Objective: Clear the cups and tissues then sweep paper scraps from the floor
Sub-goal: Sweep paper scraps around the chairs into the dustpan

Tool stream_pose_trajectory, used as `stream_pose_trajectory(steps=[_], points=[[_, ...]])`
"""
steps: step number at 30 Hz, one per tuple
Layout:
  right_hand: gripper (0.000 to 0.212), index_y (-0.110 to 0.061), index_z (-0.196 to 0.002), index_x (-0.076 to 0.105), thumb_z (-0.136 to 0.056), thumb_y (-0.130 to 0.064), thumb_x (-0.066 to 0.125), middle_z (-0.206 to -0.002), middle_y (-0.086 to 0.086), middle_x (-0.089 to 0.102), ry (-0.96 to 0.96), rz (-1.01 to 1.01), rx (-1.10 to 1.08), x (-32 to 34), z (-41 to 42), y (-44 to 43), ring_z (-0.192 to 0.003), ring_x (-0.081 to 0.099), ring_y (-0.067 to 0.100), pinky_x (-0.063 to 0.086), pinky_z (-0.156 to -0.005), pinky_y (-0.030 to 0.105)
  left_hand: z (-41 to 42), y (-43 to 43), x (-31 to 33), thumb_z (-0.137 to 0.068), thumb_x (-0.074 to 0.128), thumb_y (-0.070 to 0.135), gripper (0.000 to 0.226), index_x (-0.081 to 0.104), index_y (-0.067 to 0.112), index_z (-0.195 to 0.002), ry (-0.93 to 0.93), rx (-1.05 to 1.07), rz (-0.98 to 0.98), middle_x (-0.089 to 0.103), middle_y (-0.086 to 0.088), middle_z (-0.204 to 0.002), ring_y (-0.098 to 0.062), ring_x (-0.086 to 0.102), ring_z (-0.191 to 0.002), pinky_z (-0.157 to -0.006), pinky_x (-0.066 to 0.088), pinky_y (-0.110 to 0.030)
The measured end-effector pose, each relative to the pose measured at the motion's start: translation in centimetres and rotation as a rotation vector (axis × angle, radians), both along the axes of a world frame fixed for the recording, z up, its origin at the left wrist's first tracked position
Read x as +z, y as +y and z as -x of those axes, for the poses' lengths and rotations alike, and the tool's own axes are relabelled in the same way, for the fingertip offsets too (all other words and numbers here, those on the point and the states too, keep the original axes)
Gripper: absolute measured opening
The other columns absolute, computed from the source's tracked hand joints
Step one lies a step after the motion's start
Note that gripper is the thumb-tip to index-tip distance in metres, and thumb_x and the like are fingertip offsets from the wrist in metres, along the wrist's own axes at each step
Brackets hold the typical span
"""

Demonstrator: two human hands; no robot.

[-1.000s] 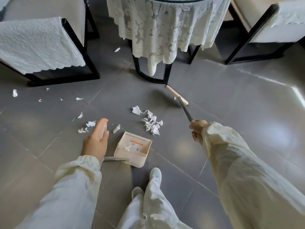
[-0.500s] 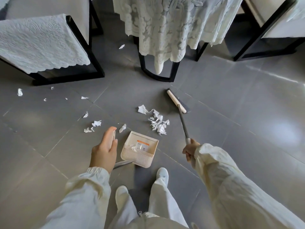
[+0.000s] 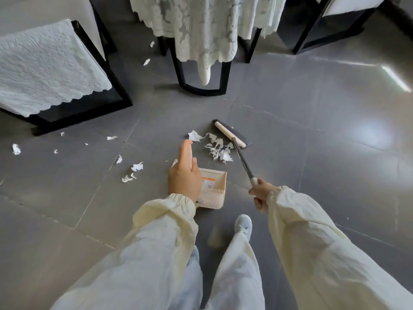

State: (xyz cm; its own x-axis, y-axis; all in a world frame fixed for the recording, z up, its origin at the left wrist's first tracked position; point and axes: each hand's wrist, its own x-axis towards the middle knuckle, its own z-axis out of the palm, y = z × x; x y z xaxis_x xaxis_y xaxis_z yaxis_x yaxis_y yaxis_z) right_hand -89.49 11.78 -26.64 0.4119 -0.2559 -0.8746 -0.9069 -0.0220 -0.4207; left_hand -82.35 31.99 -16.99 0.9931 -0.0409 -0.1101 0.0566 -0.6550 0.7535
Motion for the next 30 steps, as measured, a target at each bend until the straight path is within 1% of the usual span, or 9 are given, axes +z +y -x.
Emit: stream_pose_trajectory(steps=[2,4,7,12,14,18,22,26,30], points=[[0.024,-0.02,-0.105,0.051,-0.091,-0.002,0.043,-0.062,0.006,0.037,0.074,-0.01,-0.024,0.8,1.5,2.3,-0.045,0.038,0.014,0.034,-0.039,0.022,0.9,0.7,0.1,-0.095,0.045,0.009,0.041,0.045,0.026,-0.132,-0.004,-0.027,-0.004,0.064,-0.011,-0.106,-0.029,0.049,-0.08,-0.064,0.025,-0.019],[0.032,-0.027,-0.096,0.048,-0.089,0.004,0.042,-0.059,0.005,0.035,0.097,-0.12,-0.133,2.5,3.0,4.3,-0.035,0.035,0.011,0.031,-0.037,0.013,1.9,1.7,0.2,-0.096,0.045,0.011,0.04,0.044,0.027,-0.133,0.004,-0.046,-0.01,0.064,-0.01,-0.112,-0.034,0.054,-0.09,-0.069,0.028,-0.021],[0.05,-0.03,-0.116,0.05,-0.09,0.009,0.036,-0.048,0.001,0.034,0.056,-0.219,-0.279,6.2,4.8,6.0,-0.022,0.028,0.005,0.027,-0.032,0.006,3.2,3.6,0.7,-0.096,0.044,0.015,0.038,0.044,0.034,-0.129,0.029,-0.073,-0.011,0.063,-0.006,-0.106,-0.032,0.055,-0.088,-0.071,0.036,-0.027],[0.055,-0.025,-0.135,0.047,-0.091,0.006,0.036,-0.057,0.003,0.035,-0.017,-0.146,-0.325,9.8,7.6,7.9,-0.021,0.027,0.004,0.025,-0.03,0.006,5.5,7.2,2.5,-0.094,0.043,0.021,0.035,0.042,0.05,-0.114,0.089,0.031,0.038,0.05,0.007,-0.08,-0.041,0.058,-0.086,-0.075,0.054,-0.05],[0.057,-0.025,-0.136,0.046,-0.09,0.007,0.036,-0.058,0.003,0.036,-0.047,-0.122,-0.357,10.1,8.1,8.3,-0.021,0.028,0.004,0.027,-0.031,0.006,6.3,8.9,3.3,-0.095,0.042,0.021,0.033,0.043,0.049,-0.113,0.102,0.052,0.044,0.055,-0.004,-0.081,-0.045,0.059,-0.085,-0.074,0.054,-0.055],[0.046,-0.013,-0.128,0.052,-0.089,0.006,0.038,-0.06,0.003,0.034,-0.072,-0.058,-0.347,9.1,7.7,7.3,-0.026,0.03,0.007,0.03,-0.035,0.009,7.7,12.5,5.0,-0.096,0.041,0.023,0.035,0.042,0.053,-0.114,0.115,0.093,0.01,0.056,-0.017,-0.098,-0.047,0.056,-0.093,-0.076,0.054,-0.053],[0.044,-0.003,-0.132,0.046,-0.089,0.006,0.043,-0.066,0.006,0.041,-0.061,0.055,-0.206,7.6,7.9,6.7,-0.048,0.038,0.016,0.035,-0.032,0.016,8.3,15.9,5.4,-0.097,0.04,0.026,0.034,0.043,0.054,-0.114,0.128,0.137,-0.032,0.054,-0.022,-0.095,-0.039,0.055,-0.075,-0.07,0.056,-0.048],[0.015,-0.002,-0.091,0.051,-0.088,0.009,0.041,-0.049,0.007,0.041,0.03,-0.011,-0.33,5.6,9.0,8.2,-0.028,0.037,0.013,0.035,-0.037,0.015,7.7,18.8,4.6,-0.096,0.042,0.023,0.033,0.044,0.053,-0.111,0.127,0.168,-0.036,0.053,-0.017,-0.081,-0.034,0.05,-0.064,-0.067,0.056,-0.05],[0.024,-0.005,-0.071,0.039,-0.091,0.002,0.052,-0.055,0.006,0.035,0.123,-0.121,-0.511,4.2,10.2,11.9,-0.017,0.031,0.01,0.036,-0.029,0.013,6.8,21.3,3.8,-0.096,0.042,0.023,0.035,0.043,0.054,-0.111,0.169,0.12,-0.067,0.052,-0.014,-0.073,-0.04,0.054,-0.068,-0.07,0.054,-0.053]])
